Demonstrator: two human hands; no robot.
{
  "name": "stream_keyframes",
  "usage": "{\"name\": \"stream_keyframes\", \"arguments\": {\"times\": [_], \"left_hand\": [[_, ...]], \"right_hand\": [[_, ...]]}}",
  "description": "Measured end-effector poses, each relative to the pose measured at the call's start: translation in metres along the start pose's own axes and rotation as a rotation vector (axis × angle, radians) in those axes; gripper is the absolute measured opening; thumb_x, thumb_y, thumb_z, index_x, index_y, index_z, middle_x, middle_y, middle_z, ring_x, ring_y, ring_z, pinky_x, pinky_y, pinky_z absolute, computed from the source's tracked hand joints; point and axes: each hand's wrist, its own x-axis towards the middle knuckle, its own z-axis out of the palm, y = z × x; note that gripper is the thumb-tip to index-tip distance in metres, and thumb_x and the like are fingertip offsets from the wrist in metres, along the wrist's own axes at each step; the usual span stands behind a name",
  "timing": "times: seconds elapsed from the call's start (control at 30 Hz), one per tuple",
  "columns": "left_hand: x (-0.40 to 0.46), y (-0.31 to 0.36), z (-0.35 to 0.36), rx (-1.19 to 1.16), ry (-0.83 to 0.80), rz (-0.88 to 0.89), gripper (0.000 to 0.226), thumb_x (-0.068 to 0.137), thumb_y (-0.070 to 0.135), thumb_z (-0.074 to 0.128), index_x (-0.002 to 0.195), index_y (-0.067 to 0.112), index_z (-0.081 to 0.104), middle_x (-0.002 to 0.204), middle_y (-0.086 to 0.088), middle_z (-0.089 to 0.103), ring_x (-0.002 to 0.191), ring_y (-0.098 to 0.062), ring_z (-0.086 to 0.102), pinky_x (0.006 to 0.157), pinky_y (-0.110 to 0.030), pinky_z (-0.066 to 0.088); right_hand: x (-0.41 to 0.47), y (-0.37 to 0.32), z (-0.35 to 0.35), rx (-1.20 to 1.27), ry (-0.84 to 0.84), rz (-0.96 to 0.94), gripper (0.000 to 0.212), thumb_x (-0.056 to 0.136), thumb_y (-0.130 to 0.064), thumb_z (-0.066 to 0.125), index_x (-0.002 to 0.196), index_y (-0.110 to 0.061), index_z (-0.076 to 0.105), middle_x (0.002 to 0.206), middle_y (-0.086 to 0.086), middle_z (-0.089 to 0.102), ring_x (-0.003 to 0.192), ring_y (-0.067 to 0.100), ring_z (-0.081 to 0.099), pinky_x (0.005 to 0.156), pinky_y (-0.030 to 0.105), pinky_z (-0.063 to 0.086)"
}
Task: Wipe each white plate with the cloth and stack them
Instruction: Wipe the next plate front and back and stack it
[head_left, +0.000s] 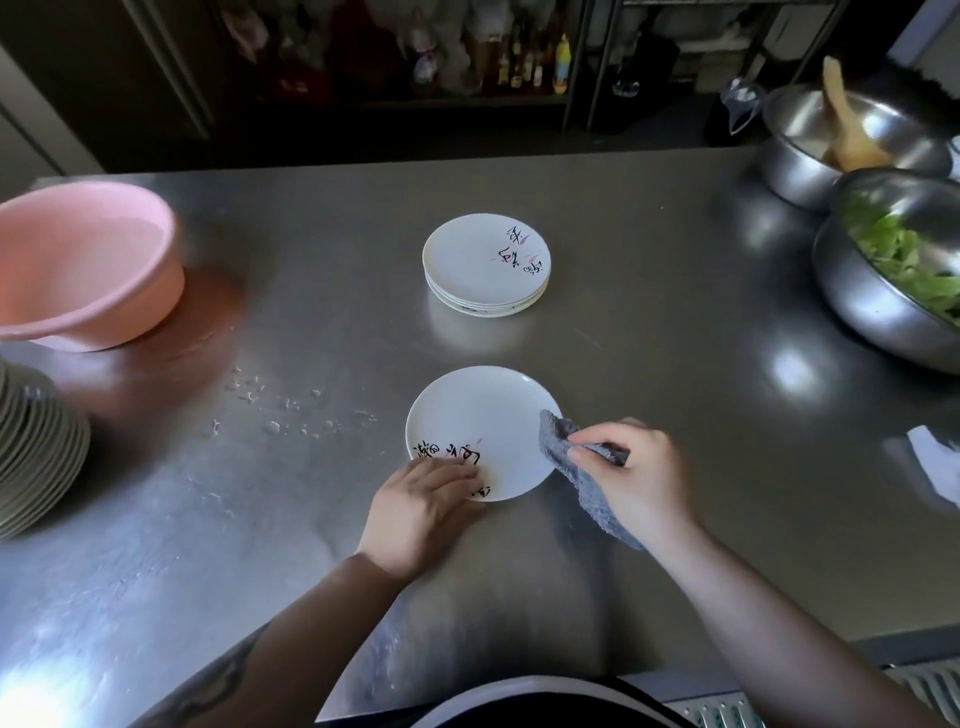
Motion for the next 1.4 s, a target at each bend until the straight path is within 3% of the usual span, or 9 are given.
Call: {"name": "stream_keyframes", "arguments": {"times": [0.13,0.27,0.47,0.6,0.8,1.0,1.13,1.27,1.4], "left_hand": [[0.019,0.0,-0.018,0.112,0.191,0.058,0.026,0.095,0.03,0.057,0.088,0.013,0.076,0.088,0.004,0.073,0.077,-0.02,0.07,0.069,-0.032,0.05],[0.05,0.007,-0.049,0.094,0.256,-0.037,0.034,0.098,0.033,0.049,0.083,0.009,0.069,0.077,0.002,0.066,0.067,-0.019,0.061,0.061,-0.03,0.046],[0.077,0.029,-0.094,-0.344,0.355,-0.465,0.02,0.092,0.042,0.052,0.083,0.025,0.058,0.073,0.013,0.06,0.07,-0.006,0.055,0.062,-0.021,0.042],[0.107,0.048,-0.136,-0.673,0.551,-0.523,0.016,0.09,0.036,0.058,0.08,0.025,0.063,0.073,0.01,0.065,0.066,-0.004,0.056,0.061,-0.016,0.044],[0.144,0.067,-0.172,-1.025,0.723,-0.556,0.02,0.087,0.038,0.061,0.084,0.021,0.071,0.077,0.0,0.071,0.068,-0.012,0.062,0.059,-0.024,0.049],[0.151,0.068,-0.184,-1.074,0.8,-0.589,0.02,0.085,0.038,0.061,0.081,0.022,0.072,0.075,-0.001,0.071,0.067,-0.014,0.061,0.06,-0.029,0.049],[0.156,0.069,-0.195,-1.028,0.815,-0.522,0.018,0.088,0.035,0.06,0.08,0.023,0.071,0.073,0.0,0.071,0.065,-0.012,0.062,0.057,-0.025,0.051],[0.155,0.067,-0.203,-0.99,0.814,-0.479,0.018,0.089,0.033,0.059,0.08,0.022,0.071,0.073,0.0,0.069,0.066,-0.014,0.057,0.061,-0.028,0.047],[0.155,0.066,-0.207,-0.925,0.796,-0.477,0.017,0.087,0.035,0.06,0.081,0.022,0.071,0.076,-0.003,0.072,0.068,-0.016,0.062,0.063,-0.032,0.05]], "right_hand": [[0.005,-0.013,-0.009,0.029,0.052,-0.056,0.025,0.074,-0.009,0.078,0.075,-0.034,0.073,0.078,-0.012,0.067,0.073,0.002,0.062,0.066,0.015,0.045],[0.015,-0.039,-0.017,0.119,0.07,-0.132,0.023,0.074,-0.008,0.077,0.076,-0.031,0.074,0.077,-0.014,0.068,0.075,0.002,0.062,0.067,0.01,0.042],[0.032,-0.09,-0.03,0.209,0.092,-0.269,0.019,0.076,-0.004,0.077,0.077,-0.023,0.075,0.079,-0.018,0.065,0.077,0.002,0.063,0.066,0.007,0.039],[0.042,-0.131,-0.039,0.24,0.162,-0.426,0.019,0.077,-0.007,0.076,0.08,-0.025,0.075,0.084,-0.015,0.065,0.085,0.005,0.063,0.071,0.006,0.04],[0.065,-0.186,-0.045,0.187,0.333,-0.675,0.024,0.08,-0.006,0.074,0.102,-0.015,0.073,0.098,-0.005,0.062,0.092,0.006,0.059,0.082,0.014,0.044],[0.071,-0.213,-0.044,0.175,0.325,-0.709,0.024,0.083,-0.006,0.072,0.105,-0.013,0.073,0.101,-0.004,0.061,0.094,0.003,0.057,0.085,0.011,0.042],[0.067,-0.246,-0.039,0.099,0.305,-0.816,0.022,0.086,-0.008,0.069,0.107,-0.013,0.073,0.101,0.0,0.061,0.097,0.017,0.058,0.085,0.029,0.049],[0.065,-0.258,-0.036,-0.025,0.225,-1.024,0.021,0.083,-0.004,0.069,0.103,-0.008,0.075,0.094,0.005,0.063,0.09,0.022,0.058,0.08,0.032,0.049],[0.077,-0.264,-0.044,0.054,0.289,-0.885,0.019,0.085,-0.004,0.068,0.101,-0.01,0.075,0.094,0.003,0.064,0.091,0.022,0.058,0.081,0.035,0.049]]}}
